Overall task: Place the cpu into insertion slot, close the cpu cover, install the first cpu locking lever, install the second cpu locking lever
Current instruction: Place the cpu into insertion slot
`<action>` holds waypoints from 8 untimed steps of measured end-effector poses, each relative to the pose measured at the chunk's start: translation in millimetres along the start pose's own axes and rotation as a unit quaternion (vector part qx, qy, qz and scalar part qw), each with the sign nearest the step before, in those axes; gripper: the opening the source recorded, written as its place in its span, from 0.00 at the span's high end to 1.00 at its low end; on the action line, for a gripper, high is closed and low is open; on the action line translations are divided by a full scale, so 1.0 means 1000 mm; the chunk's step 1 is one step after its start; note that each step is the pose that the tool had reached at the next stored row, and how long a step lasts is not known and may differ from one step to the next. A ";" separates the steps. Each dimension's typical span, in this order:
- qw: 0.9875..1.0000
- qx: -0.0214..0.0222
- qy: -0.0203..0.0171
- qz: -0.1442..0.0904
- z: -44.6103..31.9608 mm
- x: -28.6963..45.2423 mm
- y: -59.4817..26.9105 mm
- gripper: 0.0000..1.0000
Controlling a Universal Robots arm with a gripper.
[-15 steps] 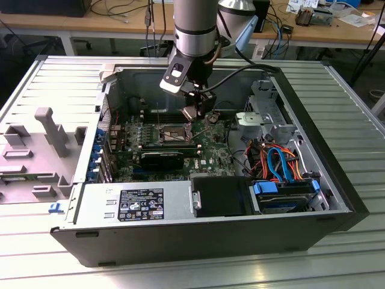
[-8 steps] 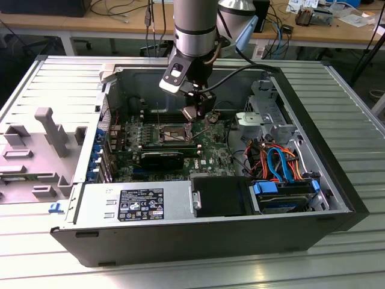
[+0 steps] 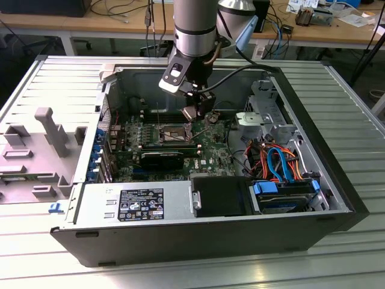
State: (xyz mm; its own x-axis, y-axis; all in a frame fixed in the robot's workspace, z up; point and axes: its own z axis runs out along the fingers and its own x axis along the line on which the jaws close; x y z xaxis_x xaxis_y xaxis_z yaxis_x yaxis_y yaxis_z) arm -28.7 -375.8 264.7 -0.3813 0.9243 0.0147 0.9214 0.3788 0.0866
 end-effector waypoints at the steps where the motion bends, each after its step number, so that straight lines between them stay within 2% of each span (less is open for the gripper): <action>1: 1.000 0.000 0.000 0.001 0.0000 0.0000 0.0000 0.45; 8: 1.000 0.000 -0.001 0.009 0.0001 0.0000 0.0000 0.45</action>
State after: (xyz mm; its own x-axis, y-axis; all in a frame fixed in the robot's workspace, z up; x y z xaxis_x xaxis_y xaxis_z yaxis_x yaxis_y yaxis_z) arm -28.7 -375.8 264.6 -0.3644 0.9311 0.0142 0.9282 0.3619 0.0865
